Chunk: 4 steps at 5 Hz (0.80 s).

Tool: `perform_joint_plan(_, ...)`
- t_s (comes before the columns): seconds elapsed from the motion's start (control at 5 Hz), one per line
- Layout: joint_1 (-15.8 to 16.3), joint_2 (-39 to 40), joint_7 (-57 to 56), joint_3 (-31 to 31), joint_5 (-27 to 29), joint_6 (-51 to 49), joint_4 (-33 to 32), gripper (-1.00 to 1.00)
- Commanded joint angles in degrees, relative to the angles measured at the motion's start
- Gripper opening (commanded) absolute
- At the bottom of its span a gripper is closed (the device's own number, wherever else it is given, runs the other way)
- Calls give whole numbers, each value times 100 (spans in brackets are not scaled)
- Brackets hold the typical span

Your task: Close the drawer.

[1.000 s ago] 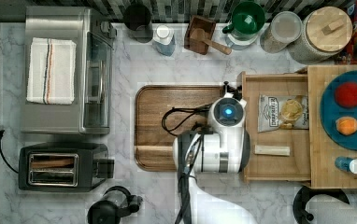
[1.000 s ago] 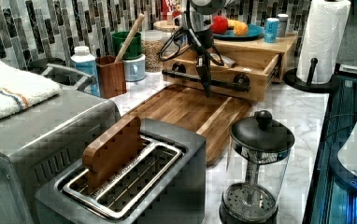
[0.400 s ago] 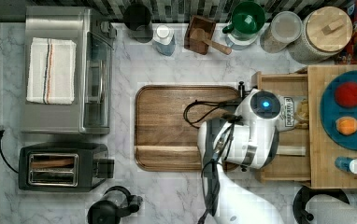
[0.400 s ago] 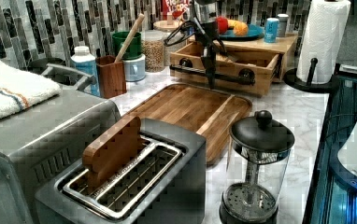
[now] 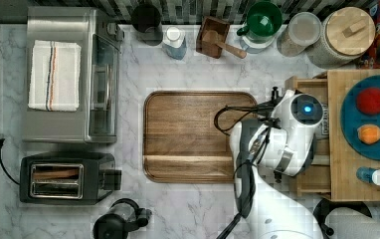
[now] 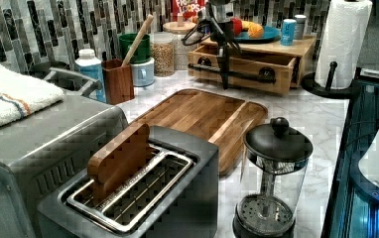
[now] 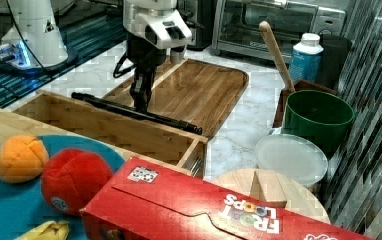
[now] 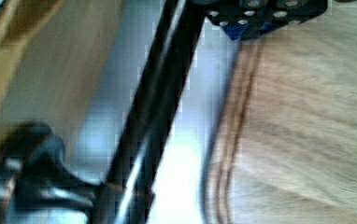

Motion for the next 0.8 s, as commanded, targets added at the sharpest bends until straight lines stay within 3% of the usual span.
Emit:
perform_joint_plan(0.2,-1146,353,-1302,-527,258,339,1594,-100)
perform_joint_plan(0.6,-1509,964,-1508,-494,-37,-348,2859,-100)
perform_joint_plan(0.8,-1647,993,-1500,-434,290,-485,2927,-100)
